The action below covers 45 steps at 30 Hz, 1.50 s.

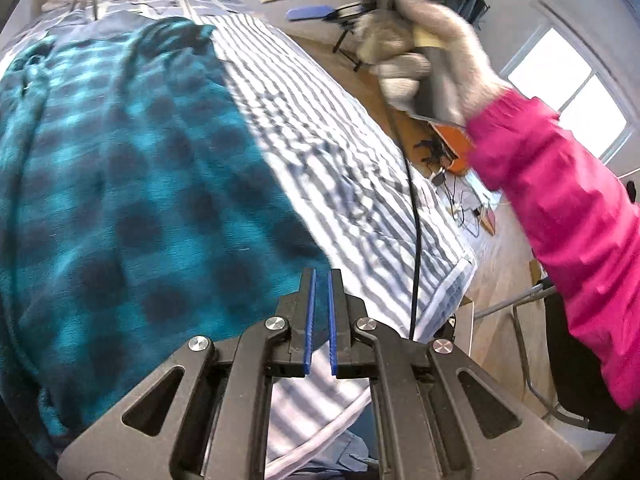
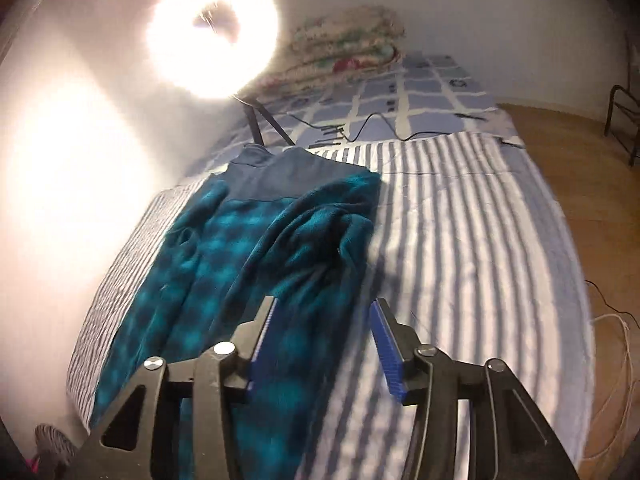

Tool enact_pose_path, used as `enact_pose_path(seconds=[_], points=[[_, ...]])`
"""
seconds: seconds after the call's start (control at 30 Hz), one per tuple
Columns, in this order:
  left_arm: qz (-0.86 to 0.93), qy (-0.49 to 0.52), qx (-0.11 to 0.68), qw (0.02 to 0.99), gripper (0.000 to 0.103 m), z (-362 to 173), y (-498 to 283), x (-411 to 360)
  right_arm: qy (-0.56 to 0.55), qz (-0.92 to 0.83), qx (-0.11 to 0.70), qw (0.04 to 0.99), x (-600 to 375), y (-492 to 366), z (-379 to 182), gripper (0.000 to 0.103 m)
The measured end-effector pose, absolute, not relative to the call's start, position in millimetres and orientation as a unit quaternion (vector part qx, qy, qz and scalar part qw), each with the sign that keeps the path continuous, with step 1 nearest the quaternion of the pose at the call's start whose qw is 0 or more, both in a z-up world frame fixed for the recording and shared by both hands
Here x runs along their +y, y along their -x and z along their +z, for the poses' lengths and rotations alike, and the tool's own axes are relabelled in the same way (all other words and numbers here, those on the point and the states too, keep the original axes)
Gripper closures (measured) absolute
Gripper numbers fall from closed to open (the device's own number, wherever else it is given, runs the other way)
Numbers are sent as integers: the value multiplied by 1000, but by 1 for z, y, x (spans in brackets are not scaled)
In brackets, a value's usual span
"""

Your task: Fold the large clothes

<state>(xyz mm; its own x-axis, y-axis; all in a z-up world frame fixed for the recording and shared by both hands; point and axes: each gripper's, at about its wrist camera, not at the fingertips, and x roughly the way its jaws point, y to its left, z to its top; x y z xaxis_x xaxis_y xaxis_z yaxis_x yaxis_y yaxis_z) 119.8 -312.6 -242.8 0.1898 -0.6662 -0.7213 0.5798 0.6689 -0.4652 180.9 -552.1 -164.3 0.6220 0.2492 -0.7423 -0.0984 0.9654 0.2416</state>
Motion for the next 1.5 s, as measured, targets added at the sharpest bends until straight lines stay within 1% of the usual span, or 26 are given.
enact_pose_path(seconds=[0.03, 0.07, 0.1, 0.2, 0.3, 0.37, 0.43, 0.47, 0.5, 0.57, 0.6, 0.7, 0.83, 1.03, 1.2, 1.23, 1.27, 1.3, 1.37, 1.4, 1.43, 1.5], points=[[-406, 38, 499, 765, 86, -245, -118, -326, -90, 94, 423, 897, -556, -170, -161, 53], [-401, 30, 506, 763, 62, -248, -117, -336, -94, 90, 421, 898, -562, -160, -158, 52], [-393, 17, 513, 763, 48, -252, -116, -348, -101, 88, 420, 897, -567, -151, -156, 52], [-370, -4, 531, 762, 47, -260, -118, -368, -111, 83, 419, 897, -577, -132, -154, 51], [-328, -58, 551, 765, 47, -279, -120, -384, -116, 76, 423, 895, -584, -124, -155, 51], [-324, -65, 548, 769, 47, -283, -119, -385, -126, 73, 425, 893, -588, -124, -157, 51], [-329, -72, 539, 772, 47, -285, -118, -385, -134, 74, 424, 893, -590, -124, -158, 51], [-334, -82, 531, 775, 51, -286, -115, -385, -137, 75, 424, 892, -591, -124, -159, 51], [-330, -98, 521, 781, 68, -287, -112, -385, -141, 78, 424, 891, -591, -126, -159, 50], [-332, -112, 507, 787, 80, -286, -109, -381, -153, 84, 423, 889, -590, -129, -163, 49], [-337, -101, 511, 785, 89, -285, -113, -378, -158, 86, 423, 888, -589, -132, -165, 49], [-355, -17, 534, 767, 93, -278, -129, -355, -181, 85, 426, 882, -587, -143, -175, 49], [-366, 69, 524, 766, 94, -258, -135, -325, -207, 89, 431, 874, -579, -160, -193, 49], [-370, 127, 502, 772, 94, -238, -136, -301, -239, 85, 451, 856, -563, -201, -233, 42], [-370, 158, 492, 772, 94, -232, -139, -285, -259, 66, 465, 844, -555, -230, -269, 44], [-370, 161, 492, 772, 94, -231, -137, -280, -266, 65, 468, 840, -554, -234, -274, 47], [-370, 166, 492, 770, 94, -231, -137, -277, -276, 69, 472, 834, -552, -239, -281, 54], [-371, 173, 491, 769, 94, -231, -138, -272, -281, 72, 475, 831, -550, -242, -285, 59], [-369, 180, 490, 769, 94, -231, -135, -266, -275, 73, 483, 828, -542, -248, -287, 77], [-367, 189, 490, 768, 94, -231, -135, -260, -266, 70, 486, 830, -539, -249, -286, 83], [-367, 196, 491, 766, 94, -231, -131, -254, -256, 66, 488, 832, -535, -251, -283, 91], [-362, 219, 492, 761, 95, -232, -128, -241, -225, 55, 493, 839, -524, -254, -273, 94]])
